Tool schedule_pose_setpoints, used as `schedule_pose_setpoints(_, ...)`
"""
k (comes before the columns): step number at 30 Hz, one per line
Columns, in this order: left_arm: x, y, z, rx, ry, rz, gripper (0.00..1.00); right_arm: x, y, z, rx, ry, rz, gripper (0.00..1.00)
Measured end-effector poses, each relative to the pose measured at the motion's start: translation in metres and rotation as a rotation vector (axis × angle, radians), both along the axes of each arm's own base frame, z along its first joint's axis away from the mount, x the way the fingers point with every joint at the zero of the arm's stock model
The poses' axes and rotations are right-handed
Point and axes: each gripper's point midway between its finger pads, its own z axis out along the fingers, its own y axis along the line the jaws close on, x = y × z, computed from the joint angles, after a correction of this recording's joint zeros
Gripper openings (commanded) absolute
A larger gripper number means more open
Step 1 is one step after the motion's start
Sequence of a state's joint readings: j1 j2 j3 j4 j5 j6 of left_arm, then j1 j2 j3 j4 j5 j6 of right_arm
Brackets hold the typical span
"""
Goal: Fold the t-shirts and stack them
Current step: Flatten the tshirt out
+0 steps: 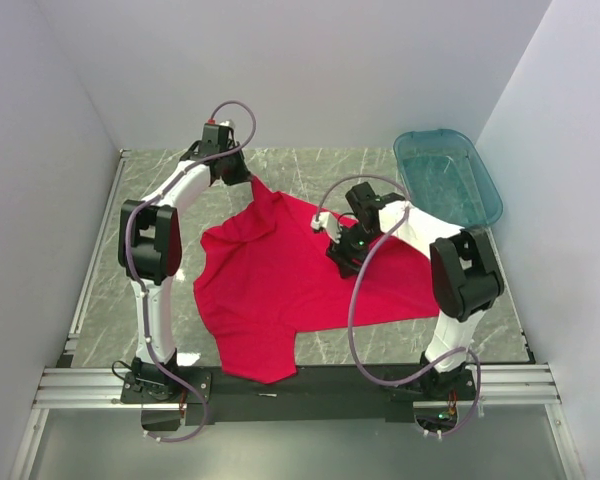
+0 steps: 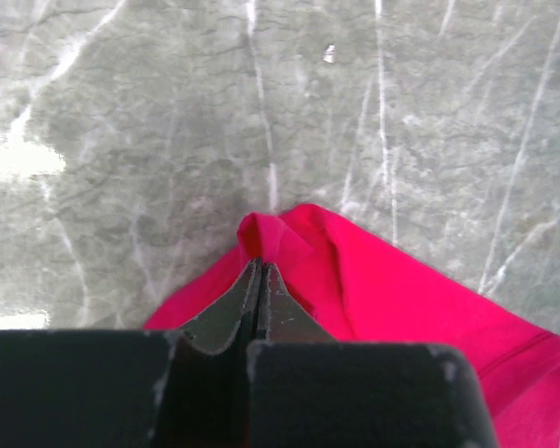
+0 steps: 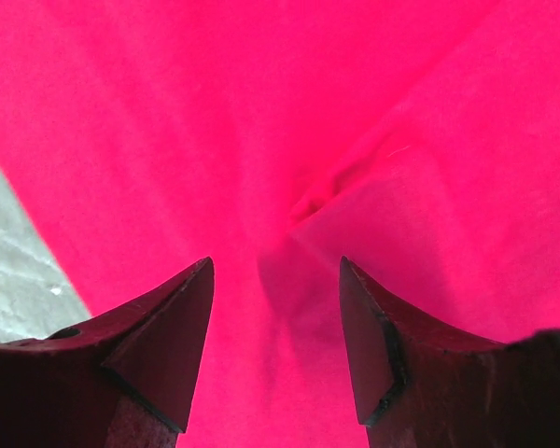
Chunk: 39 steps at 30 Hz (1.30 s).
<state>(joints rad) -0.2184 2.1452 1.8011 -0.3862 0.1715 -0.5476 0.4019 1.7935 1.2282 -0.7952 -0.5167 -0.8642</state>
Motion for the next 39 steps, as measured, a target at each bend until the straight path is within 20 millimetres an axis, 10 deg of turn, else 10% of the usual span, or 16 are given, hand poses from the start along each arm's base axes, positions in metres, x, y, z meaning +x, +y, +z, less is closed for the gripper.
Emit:
schedule_pose_setpoints(8, 0.004, 0.016, -0.008, 0.007, 0.012, 0.016, 0.00, 0.039, 0.016, 0.001, 0.003, -0.043, -0.051, 0.63)
schedule_pose_setpoints(21, 0.005, 0.021, -0.007, -0.010, 0.014, 0.014, 0.00, 0.038, 0.020, -0.020, -0.047, 0.020, -0.112, 0.57)
schedule_pose_setpoints(30, 0.006, 0.024, -0.006, -0.014, 0.014, 0.013, 0.00, 0.045, 0.017, -0.025, -0.087, 0.014, -0.167, 0.02)
schedule_pose_setpoints(39, 0.017, 0.030, 0.012, -0.023, -0.030, 0.025, 0.00, 0.088, 0.016, -0.004, -0.102, -0.100, -0.349, 0.00)
